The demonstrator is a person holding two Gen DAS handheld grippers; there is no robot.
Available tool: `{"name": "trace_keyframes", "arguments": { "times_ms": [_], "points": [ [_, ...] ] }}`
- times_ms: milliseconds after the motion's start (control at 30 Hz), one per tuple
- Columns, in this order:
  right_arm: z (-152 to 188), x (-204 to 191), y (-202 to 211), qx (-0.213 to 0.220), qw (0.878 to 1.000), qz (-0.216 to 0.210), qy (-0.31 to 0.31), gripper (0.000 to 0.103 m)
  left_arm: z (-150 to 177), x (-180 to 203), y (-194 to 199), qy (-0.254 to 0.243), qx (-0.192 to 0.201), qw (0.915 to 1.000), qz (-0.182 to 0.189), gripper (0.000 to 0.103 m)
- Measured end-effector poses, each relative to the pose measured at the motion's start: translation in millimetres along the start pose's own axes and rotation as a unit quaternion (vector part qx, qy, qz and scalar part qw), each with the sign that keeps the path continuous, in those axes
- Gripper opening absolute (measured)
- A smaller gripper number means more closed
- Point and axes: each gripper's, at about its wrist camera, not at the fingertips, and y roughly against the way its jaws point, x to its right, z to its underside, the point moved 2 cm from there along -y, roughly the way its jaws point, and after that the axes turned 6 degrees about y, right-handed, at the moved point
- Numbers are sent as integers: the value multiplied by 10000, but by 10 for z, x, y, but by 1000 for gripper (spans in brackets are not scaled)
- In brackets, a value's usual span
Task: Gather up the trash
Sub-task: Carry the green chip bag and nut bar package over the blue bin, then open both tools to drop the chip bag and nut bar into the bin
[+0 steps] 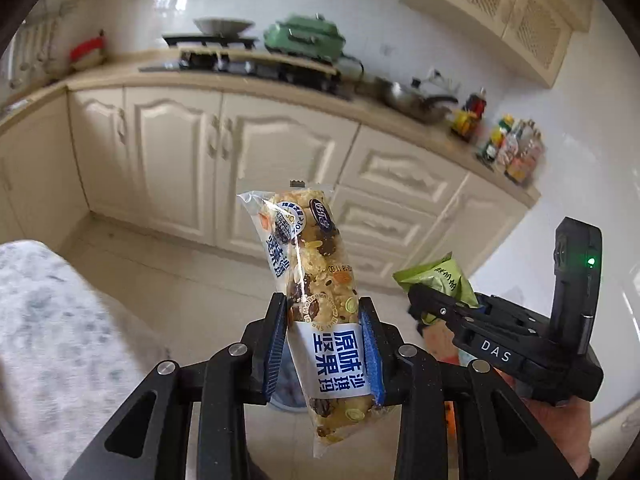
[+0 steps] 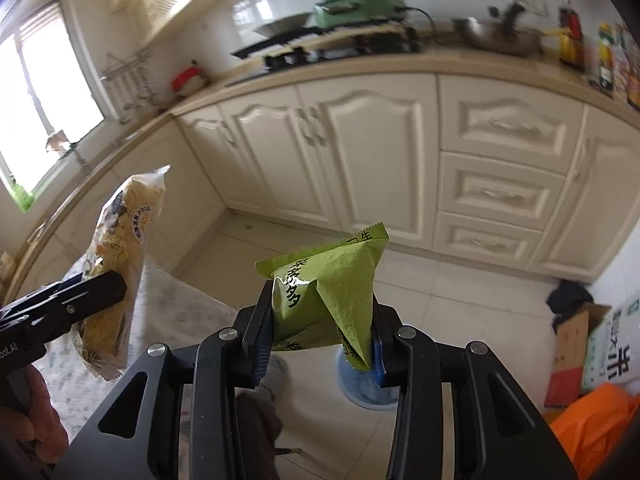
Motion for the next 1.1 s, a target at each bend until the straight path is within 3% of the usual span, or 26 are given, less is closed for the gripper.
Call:
{"name": "trace_keyframes", "arguments": {
  "times_ms": [233,500,533,567,633,767,833,933,1100],
  "points": [
    [249,632,-530,-468,9976,111,-506,38,62,17,-1063,147,-906,9958,16,30],
    [455,975,-1215,-870,9912,-105,-990,41,-527,-126,-2403,288,-1664,9854,-218,34],
    [474,1013,-1321,-931,9901,-126,-1042,42,-599,-102,-2612,286,-1770,9833,-328,43],
    [504,1066,-1425,-995,9888,-76,-1113,44,-621,-154,-2755,308,-1851,9807,-540,59],
    [589,1190,-1610,-1168,9836,-89,-1371,62,-722,-129,-3013,356,-1914,9780,-751,77],
    [716,1306,-1684,-1290,9763,-114,-1733,81,-804,-193,-3042,512,-1832,9775,-906,80],
    [752,1309,-1626,-1261,9760,-17,-1774,100,-857,-198,-2940,467,-1666,9795,-1030,88],
    [781,1298,-1520,-1201,9752,91,-1856,103,-825,-172,-2659,378,-1366,9825,-1205,97],
    [736,1156,-1304,-1101,9772,173,-1808,103,-756,-53,-2213,313,-994,9859,-1306,100]
  ]
}}
